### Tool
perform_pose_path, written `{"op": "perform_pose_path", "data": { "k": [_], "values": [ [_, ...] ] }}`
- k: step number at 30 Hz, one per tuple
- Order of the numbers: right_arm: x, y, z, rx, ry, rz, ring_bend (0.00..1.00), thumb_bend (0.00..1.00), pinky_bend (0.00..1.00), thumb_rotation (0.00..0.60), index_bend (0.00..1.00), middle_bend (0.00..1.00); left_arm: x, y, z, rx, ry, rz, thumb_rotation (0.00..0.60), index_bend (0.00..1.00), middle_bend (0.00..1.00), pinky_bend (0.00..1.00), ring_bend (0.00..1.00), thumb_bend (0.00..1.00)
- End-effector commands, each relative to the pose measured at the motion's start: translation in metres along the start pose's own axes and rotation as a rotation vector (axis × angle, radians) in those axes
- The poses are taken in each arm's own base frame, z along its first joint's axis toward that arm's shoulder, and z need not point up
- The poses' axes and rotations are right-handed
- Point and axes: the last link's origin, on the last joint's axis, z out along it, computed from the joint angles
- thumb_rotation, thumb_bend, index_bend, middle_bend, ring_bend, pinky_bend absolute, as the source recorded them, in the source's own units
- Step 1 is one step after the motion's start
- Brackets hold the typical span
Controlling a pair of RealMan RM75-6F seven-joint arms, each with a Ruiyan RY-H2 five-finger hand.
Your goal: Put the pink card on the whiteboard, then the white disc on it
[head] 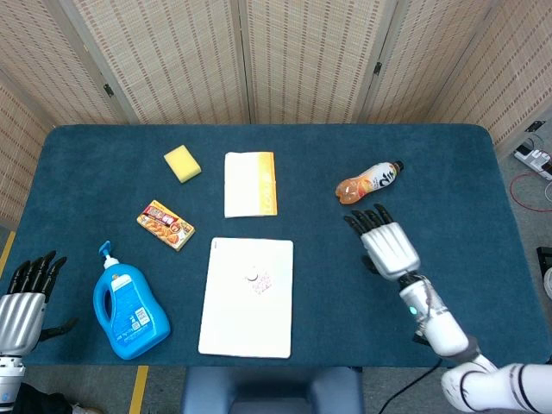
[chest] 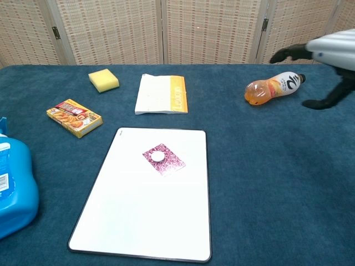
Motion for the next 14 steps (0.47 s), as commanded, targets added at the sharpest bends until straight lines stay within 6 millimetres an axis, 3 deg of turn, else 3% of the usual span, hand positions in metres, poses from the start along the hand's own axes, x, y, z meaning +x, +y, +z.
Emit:
{"op": "perform_pose_path", "data": {
  "k": [1, 10, 14],
  "values": [
    [0.0, 0.03, -0.047, -0.068, 0.003, 0.034, 0.01, 0.35, 0.0, 0.6, 0.0, 0.0, 0.0, 0.005, 0.003, -0.007, 0.0, -0.005, 0.6, 0.06, 0.0, 0.0, 0.0, 0.13],
    [-0.001, 0.071, -0.12, -0.199, 0.103, 0.069, 0.0, 0.35, 0.0, 0.6, 0.0, 0.0, -0.002, 0.012, 0.001, -0.007, 0.012, -0.017, 0.6, 0.06, 0.0, 0.0, 0.0, 0.13],
    [-0.003, 0.081, -0.142, -0.257, 0.135, 0.069, 0.0, 0.35, 0.0, 0.6, 0.0, 0.0, -0.002, 0.012, -0.001, 0.005, 0.034, -0.024, 0.6, 0.06, 0.0, 0.0, 0.0, 0.13]
  ]
}}
